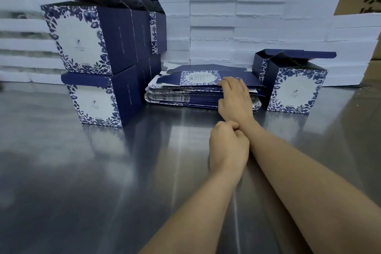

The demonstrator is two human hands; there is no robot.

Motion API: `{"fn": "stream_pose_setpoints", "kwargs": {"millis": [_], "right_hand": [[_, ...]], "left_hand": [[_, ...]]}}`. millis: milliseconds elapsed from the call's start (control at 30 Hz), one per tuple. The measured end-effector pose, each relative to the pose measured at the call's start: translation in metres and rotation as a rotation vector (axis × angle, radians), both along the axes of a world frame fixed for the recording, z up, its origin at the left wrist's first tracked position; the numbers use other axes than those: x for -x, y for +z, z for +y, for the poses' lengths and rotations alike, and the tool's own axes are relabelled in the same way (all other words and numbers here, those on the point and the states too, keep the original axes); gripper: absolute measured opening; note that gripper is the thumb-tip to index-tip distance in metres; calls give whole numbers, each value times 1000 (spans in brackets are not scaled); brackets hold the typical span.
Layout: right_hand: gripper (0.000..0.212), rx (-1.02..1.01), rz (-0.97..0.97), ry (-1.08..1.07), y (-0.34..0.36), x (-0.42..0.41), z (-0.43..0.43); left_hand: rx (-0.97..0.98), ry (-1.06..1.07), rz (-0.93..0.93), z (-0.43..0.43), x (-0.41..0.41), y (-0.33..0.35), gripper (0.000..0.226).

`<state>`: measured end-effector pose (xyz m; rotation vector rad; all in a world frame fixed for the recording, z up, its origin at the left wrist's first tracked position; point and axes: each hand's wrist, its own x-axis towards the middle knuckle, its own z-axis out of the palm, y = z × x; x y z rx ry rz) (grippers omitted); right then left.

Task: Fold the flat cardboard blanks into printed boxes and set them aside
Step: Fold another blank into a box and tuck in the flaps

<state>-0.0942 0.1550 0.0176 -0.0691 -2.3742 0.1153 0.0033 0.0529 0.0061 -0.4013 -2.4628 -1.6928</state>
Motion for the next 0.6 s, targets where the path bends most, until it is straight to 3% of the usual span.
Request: {"fn": "stream_pose_setpoints", "kwargs": {"millis": [100,300,467,600], "right_hand": [[45,7,-2,34,-1,-1,1],[59,-16,-72,-30,-2,1,1],[53,-54,178,-73,1,-16,-8],[51,34,398,-67,4,-49,-17]], "left_hand": [[6,-2,1,1,-1,0,37],[13,-16,22,1,0,-2,36],[14,-9,30,1,1,1,19],[-83,28,26,-1,-1,5,14]]}}
